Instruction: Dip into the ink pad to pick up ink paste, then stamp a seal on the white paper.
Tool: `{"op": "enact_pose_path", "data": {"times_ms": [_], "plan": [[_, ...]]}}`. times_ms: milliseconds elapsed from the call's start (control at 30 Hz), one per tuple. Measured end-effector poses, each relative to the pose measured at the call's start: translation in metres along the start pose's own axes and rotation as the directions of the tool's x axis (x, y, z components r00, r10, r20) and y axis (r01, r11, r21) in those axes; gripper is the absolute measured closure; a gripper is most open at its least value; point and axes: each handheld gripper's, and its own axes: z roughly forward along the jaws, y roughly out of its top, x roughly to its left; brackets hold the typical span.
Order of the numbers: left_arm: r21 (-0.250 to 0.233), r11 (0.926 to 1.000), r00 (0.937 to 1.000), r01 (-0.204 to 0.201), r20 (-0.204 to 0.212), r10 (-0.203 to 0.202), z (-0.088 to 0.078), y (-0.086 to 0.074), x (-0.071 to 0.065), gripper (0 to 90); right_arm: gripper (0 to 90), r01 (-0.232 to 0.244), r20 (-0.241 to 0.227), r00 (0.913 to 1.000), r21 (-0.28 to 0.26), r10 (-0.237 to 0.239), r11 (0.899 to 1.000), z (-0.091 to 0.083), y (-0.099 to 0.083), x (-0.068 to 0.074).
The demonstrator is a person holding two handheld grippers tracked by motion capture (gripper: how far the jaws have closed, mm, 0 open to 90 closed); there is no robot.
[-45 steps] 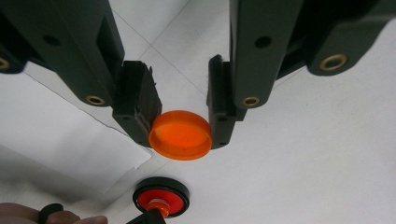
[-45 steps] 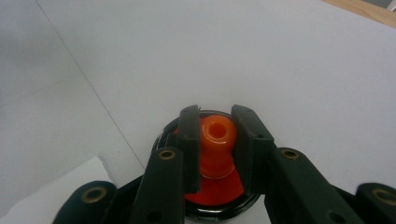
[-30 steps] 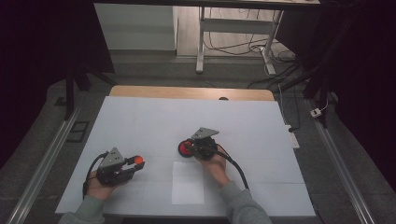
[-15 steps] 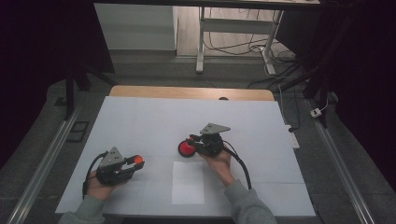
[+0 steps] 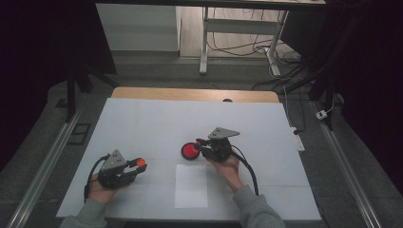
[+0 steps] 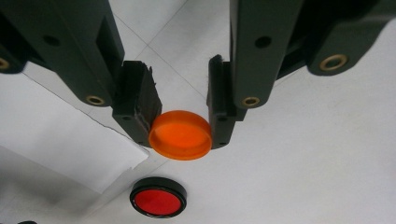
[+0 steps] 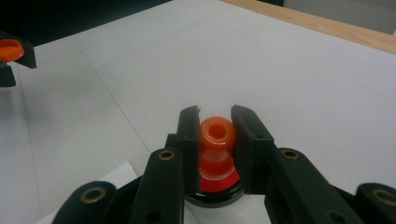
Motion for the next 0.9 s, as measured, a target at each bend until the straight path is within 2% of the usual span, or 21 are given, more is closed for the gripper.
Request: {"op": "enact_pose_path", "data": {"times_ms": [533, 767, 900], "plan": [[0.002, 1.0, 1.0, -0.005, 0.002, 0.005, 0.0, 0.0, 0.0, 65.0, 72.4, 0.013, -0.03, 0.9995, -0.026, -0.013, 1.0, -0.019, -0.003, 0.004], [-0.003, 1.0, 1.0, -0.001, -0.001, 0.001, 0.0, 0.0, 0.0, 65.0, 72.4, -0.006, -0.049, 0.9988, -0.04, 0.004, 0.999, -0.028, -0.007, 0.004], [-0.004, 1.0, 1.0, -0.002, -0.001, 0.002, -0.001, 0.0, 0.0, 65.0, 72.4, 0.001, -0.053, 0.9986, -0.044, -0.003, 0.999, -0.035, -0.007, 0.006]]}}
